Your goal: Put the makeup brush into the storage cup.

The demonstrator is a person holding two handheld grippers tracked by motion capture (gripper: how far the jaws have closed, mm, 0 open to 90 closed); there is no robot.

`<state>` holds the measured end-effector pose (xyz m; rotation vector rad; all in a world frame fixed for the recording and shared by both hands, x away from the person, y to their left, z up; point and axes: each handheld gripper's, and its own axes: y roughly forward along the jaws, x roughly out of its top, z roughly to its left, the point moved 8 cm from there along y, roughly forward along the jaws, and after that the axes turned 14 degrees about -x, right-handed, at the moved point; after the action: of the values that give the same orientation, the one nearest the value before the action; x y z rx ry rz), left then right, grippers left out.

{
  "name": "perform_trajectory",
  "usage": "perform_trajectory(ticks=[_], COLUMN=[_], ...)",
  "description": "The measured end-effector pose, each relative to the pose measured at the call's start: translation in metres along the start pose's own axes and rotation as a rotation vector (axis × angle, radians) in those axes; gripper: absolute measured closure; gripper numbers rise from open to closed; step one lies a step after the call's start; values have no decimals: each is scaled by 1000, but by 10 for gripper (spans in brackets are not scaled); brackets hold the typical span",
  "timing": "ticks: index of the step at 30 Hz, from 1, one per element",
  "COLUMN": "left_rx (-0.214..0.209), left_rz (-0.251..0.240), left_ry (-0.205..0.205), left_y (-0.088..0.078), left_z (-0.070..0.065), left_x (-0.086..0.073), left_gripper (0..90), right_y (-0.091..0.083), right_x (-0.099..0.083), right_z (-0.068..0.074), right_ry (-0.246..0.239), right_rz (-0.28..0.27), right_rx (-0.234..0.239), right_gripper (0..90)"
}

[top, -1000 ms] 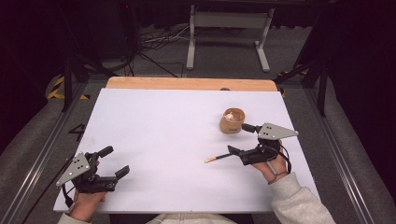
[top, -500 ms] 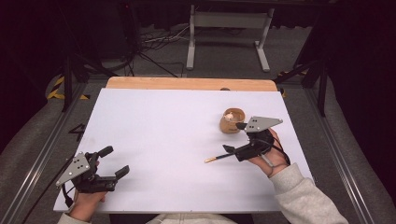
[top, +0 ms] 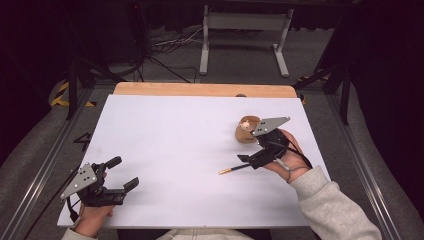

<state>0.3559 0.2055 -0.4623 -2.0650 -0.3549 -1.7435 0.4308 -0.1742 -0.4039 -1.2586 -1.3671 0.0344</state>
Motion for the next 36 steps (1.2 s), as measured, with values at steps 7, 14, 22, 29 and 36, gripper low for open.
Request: perform_trajectory(ticks=[7, 14, 22, 29, 36], left_rx=[-2, -1, -1, -3, -1], left_rz=[-1, 2, 0, 0, -2], left_ry=[-2, 1, 0, -1, 1], left_y=[0, 0, 0, 0, 0], left_z=[0, 0, 0, 0, 0], left_x=[0, 0, 0, 0, 0], left_gripper=[53, 53, 53, 53, 53], right_y=[3, 7, 15, 23, 30], right_x=[2, 3, -1, -5, -8], right_z=[0, 1, 4, 9, 11], right_ry=[-38, -86, -118, -148, -151], right_rz=[79, 167, 265, 306, 322], right_rx=[37, 69, 112, 154, 167], right_gripper=[87, 88, 100, 101, 116])
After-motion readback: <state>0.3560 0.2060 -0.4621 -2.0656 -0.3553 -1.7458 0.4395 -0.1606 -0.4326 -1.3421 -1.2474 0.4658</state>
